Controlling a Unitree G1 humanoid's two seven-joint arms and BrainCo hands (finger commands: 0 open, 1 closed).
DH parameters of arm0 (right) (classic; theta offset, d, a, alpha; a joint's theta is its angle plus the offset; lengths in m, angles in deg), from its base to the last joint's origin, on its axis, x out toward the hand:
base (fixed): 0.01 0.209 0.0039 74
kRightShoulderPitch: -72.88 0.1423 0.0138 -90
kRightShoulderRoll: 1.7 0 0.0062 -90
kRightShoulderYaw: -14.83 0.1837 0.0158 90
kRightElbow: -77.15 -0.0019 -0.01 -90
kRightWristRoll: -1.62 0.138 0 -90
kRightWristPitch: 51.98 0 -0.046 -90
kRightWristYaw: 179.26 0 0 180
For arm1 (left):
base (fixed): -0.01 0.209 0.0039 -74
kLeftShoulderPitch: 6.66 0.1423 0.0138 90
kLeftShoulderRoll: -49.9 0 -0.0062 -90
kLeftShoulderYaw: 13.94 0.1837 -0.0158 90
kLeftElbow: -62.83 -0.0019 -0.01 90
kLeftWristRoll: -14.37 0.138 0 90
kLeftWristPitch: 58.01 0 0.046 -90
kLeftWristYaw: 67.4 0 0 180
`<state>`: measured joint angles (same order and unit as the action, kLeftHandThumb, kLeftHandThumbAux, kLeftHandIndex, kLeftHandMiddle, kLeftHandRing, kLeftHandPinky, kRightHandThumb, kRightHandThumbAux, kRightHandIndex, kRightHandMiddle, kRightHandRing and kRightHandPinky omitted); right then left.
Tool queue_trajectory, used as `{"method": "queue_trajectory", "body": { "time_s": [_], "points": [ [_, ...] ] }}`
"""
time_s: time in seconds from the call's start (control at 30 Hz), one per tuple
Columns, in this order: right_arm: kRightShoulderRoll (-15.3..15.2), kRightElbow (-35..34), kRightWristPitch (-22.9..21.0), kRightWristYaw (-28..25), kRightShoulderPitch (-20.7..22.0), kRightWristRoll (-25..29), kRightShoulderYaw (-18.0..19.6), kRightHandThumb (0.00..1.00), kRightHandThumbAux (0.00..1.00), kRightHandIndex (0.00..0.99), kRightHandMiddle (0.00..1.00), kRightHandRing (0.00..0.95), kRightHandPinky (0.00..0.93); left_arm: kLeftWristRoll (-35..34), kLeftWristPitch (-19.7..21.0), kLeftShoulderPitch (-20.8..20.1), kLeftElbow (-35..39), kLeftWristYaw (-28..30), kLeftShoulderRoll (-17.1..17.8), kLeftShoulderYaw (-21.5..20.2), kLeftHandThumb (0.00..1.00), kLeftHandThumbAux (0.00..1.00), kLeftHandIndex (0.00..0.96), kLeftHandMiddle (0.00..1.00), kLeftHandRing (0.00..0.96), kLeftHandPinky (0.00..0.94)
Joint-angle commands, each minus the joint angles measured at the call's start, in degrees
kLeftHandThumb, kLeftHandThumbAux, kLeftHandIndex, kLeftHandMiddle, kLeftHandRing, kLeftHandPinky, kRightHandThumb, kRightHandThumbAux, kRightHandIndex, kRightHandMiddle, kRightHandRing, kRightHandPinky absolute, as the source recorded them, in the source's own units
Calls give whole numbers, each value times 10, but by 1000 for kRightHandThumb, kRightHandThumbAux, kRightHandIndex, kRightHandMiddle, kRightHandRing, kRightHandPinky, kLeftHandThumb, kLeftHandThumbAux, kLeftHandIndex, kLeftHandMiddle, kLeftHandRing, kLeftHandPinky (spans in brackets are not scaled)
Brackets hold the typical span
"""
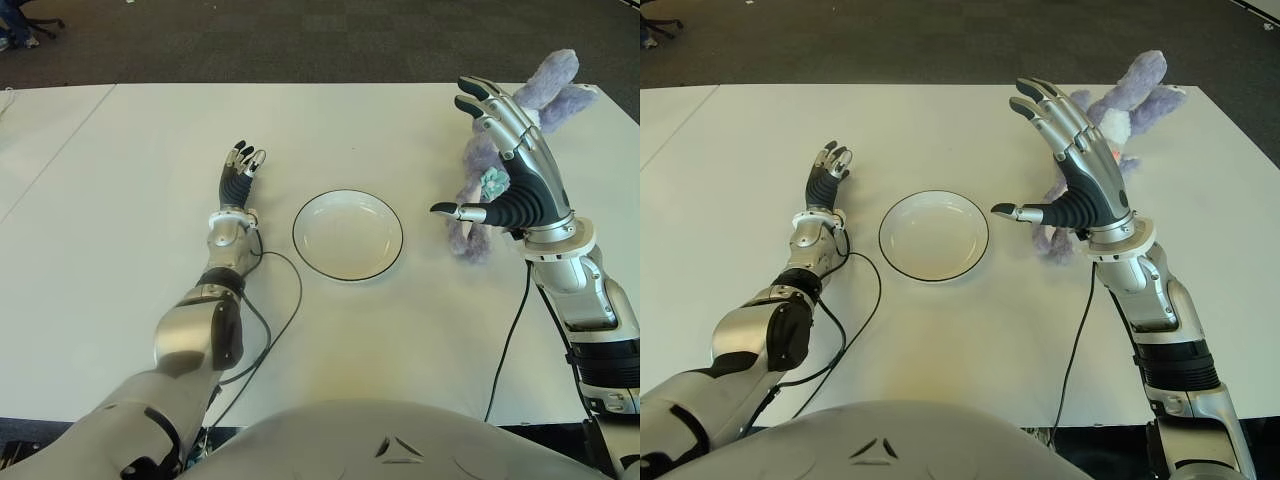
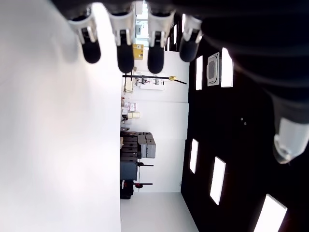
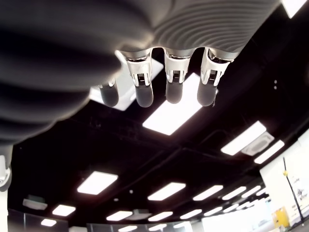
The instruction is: Put the doll into the plate.
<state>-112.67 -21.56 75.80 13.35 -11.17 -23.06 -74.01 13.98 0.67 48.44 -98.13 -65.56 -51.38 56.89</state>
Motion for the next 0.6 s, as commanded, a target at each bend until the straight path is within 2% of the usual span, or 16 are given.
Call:
{"method": "queue_trajectory", "body": {
  "time_s": [0.03,0.23,0.37,0.5,0.6],
  "points": [
    [11,39,24,14,18,-27,20,154,406,34,0,0,27,2,61,102,-68,-5,-23,1,0,496,113,145,134,116],
    [12,98,29,42,62,-63,28,139,396,42,0,0,35,7,59,101,-68,-12,-25,5,0,492,117,149,139,126],
    [11,197,47,76,112,-83,17,178,407,65,0,0,42,7,63,102,-68,-9,-24,3,0,486,113,148,132,96],
    [-10,320,72,122,171,-110,8,195,409,79,1,0,39,7,64,102,-68,-8,-23,2,0,485,111,139,123,96],
    [-22,393,70,179,214,-152,-4,189,410,79,9,4,46,6,63,102,-69,-6,-23,2,0,485,113,135,120,96]
  ]
}}
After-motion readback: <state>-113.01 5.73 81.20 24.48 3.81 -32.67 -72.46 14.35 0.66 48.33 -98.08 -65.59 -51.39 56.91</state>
